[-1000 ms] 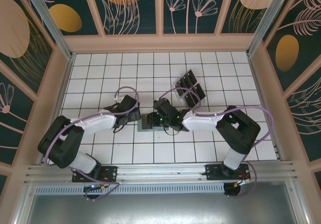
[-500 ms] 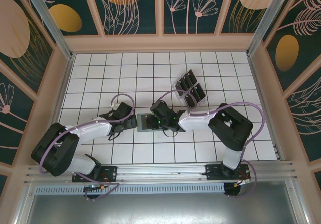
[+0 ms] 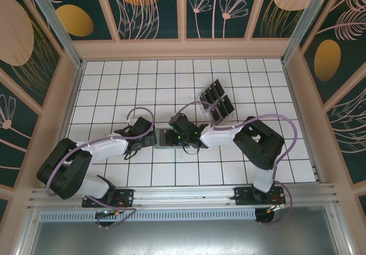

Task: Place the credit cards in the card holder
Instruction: Insert the credit card into the card slot.

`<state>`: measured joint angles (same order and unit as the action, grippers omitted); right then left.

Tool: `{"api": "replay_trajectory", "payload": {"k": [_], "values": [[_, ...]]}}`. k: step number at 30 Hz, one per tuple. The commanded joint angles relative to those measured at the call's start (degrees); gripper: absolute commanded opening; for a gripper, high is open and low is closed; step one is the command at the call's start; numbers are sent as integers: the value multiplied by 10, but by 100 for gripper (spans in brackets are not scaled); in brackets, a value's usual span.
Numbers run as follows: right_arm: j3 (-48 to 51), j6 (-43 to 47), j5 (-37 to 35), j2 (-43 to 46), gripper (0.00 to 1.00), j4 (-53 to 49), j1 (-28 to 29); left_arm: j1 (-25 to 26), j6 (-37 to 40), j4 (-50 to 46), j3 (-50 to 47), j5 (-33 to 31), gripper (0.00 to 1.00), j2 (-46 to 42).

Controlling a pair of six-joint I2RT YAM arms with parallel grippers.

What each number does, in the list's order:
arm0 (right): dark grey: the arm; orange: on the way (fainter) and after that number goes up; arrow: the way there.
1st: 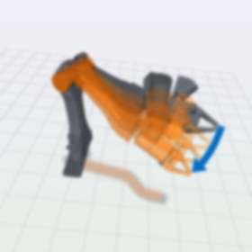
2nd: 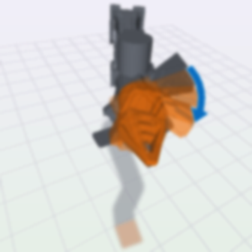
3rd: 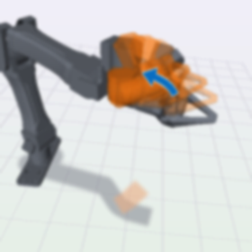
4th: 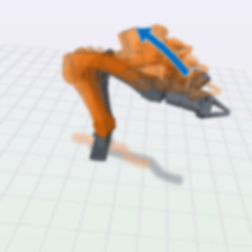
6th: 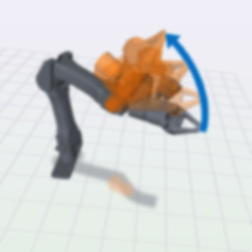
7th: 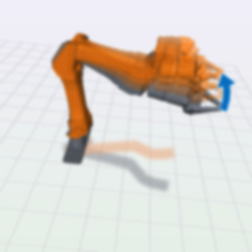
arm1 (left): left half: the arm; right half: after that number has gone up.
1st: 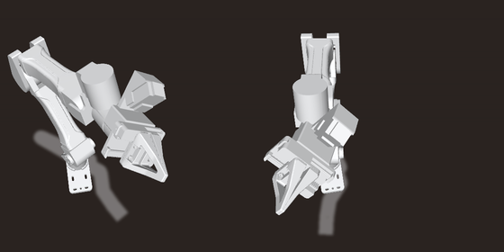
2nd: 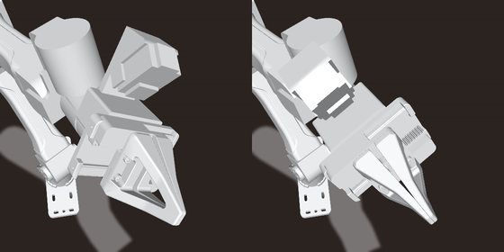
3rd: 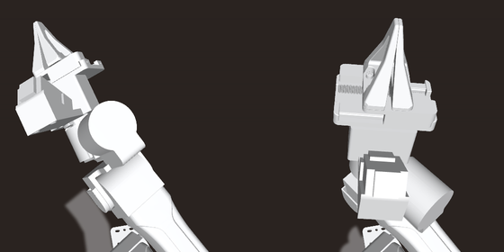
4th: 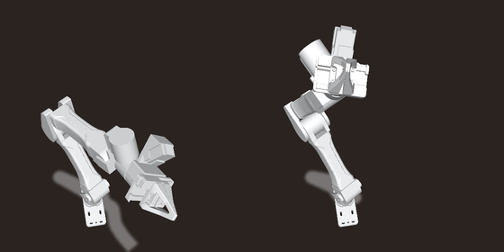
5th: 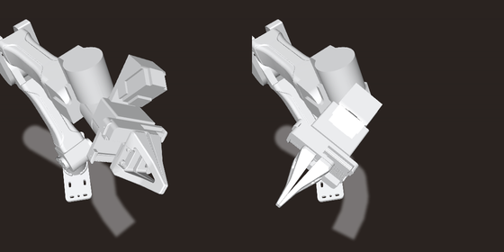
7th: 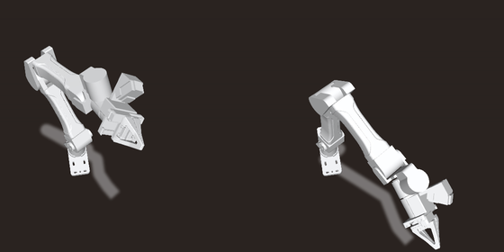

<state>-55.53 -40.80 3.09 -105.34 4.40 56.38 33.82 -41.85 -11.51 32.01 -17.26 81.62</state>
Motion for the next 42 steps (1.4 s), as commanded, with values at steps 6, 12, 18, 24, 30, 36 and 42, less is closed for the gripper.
{"api": "replay_trajectory", "payload": {"k": [6, 12, 18, 24, 30, 36, 42], "values": [[-41, 9, 22, -31, 26, -9, 7, 8, -15, 59, -27, 60, 99, 45], [-47, 11, 32, -32, 26, -9, 7, 12, -20, 62, -27, 59, 98, 45], [-15, 7, 8, 31, 33, -12, -9, 12, -40, 25, -17, 15, 99, 4], [-13, 22, -9, 78, 38, -32, -29, 12, -54, -10, 5, -27, 99, -32], [-39, 40, -5, 47, 37, -39, -39, 10, -47, -27, 41, -62, 99, 2], [-53, 45, 8, 7, 32, -29, -43, 0, -38, -28, 55, -79, 99, 30], [-66, 47, 17, -19, 30, -25, -43, -7, -37, -24, 49, -84, 99, 45]]}}
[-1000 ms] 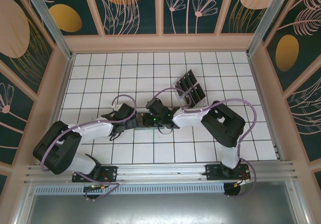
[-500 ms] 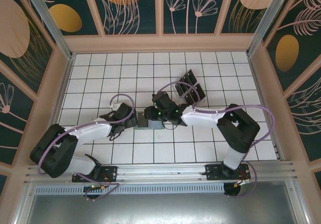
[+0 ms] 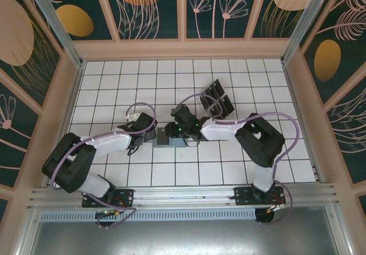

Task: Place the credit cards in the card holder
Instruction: Insert the credit card into the card slot.

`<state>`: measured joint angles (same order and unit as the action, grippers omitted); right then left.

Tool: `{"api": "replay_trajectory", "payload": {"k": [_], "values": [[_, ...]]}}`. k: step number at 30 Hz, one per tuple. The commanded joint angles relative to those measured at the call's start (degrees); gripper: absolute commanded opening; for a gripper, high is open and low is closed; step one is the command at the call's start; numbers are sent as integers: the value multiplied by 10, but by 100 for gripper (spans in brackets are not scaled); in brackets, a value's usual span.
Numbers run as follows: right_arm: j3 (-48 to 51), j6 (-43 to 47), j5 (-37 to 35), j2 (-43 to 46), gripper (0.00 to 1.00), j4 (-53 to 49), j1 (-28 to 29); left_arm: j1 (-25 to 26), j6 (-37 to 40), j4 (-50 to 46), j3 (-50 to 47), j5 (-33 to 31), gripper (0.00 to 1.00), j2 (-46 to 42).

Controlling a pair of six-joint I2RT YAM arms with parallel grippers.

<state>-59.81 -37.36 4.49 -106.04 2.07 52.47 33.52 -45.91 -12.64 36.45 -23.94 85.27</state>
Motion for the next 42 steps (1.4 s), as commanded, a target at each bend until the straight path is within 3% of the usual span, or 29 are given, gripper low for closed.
{"api": "replay_trajectory", "payload": {"k": [1, 36, 42], "values": [[-25, 13, 3, -15, 29, -2, -3, -5, 3, -12, 3, -17, 99, 9], [-89, 9, 25, -79, 26, -23, 9, -6, 2, 58, -39, 32, 99, 42], [-77, 4, 10, -47, 26, -23, 11, -6, 1, 60, -42, 35, 99, 37]]}}
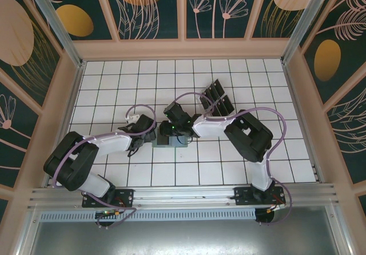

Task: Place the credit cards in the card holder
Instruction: Insert the credit card into the card slot.

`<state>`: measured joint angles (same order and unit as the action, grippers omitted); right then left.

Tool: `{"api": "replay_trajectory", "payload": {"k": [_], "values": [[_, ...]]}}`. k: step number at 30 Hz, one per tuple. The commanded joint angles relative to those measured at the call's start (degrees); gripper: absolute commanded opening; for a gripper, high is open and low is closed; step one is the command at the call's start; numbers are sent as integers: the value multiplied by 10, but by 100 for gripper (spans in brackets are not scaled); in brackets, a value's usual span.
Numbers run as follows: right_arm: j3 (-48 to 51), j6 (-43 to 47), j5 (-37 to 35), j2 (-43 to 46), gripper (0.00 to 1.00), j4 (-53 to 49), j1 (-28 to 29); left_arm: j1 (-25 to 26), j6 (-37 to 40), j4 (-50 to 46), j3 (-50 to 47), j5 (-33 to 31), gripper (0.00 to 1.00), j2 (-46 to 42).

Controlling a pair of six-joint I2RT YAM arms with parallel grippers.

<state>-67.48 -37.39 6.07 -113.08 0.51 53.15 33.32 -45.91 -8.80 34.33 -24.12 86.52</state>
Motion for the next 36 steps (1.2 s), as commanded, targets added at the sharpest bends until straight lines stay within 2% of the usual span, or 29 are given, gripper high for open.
{"api": "replay_trajectory", "payload": {"k": [1, 9, 36], "values": [[6, 1, -9, 34, 26, -7, 4, -4, 1, 21, -22, 37, 99, 24], [48, -14, -22, 73, 27, -4, 4, -4, 1, 25, -23, 39, 99, 25], [42, -15, -12, 27, 27, -5, 8, -4, 4, 32, -24, 44, 99, 23]]}}
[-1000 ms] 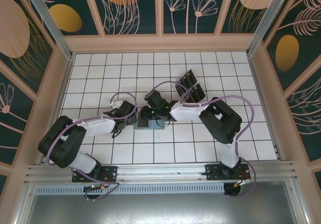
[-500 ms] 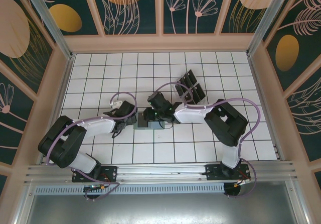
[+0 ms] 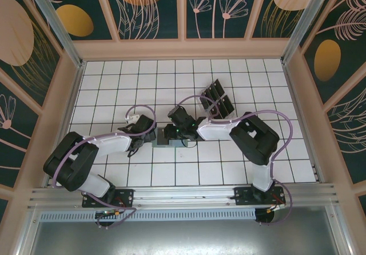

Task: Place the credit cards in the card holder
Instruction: Insert the credit card into the card slot.

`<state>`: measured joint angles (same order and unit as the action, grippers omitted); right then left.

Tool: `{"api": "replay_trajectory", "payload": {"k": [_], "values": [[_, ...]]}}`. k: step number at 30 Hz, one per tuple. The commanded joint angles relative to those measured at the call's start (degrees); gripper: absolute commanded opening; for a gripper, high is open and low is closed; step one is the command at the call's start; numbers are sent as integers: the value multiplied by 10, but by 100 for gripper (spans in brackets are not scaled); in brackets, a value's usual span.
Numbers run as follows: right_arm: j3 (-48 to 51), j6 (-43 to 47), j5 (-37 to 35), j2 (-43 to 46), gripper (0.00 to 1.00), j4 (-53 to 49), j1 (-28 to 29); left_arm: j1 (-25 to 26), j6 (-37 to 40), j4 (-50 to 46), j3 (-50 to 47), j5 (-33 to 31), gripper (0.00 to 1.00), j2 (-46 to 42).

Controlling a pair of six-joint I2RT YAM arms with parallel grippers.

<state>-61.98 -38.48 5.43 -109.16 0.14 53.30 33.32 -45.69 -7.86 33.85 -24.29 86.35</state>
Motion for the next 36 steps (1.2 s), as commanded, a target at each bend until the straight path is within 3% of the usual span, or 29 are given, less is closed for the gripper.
{"api": "replay_trajectory", "payload": {"k": [1, 19, 29, 36], "values": [[-15, -4, -5, -13, 27, -1, 7, -4, 1, 23, -20, 45, 99, 25], [-63, 5, 2, -40, 26, -23, 23, -4, 0, 36, -23, 57, 99, 32], [-7, 24, -40, 90, 42, -53, 12, -4, 8, -38, 16, 18, 99, -17], [38, 58, -40, 135, 46, -74, -17, -4, 38, -87, 46, 11, 99, -77]]}}
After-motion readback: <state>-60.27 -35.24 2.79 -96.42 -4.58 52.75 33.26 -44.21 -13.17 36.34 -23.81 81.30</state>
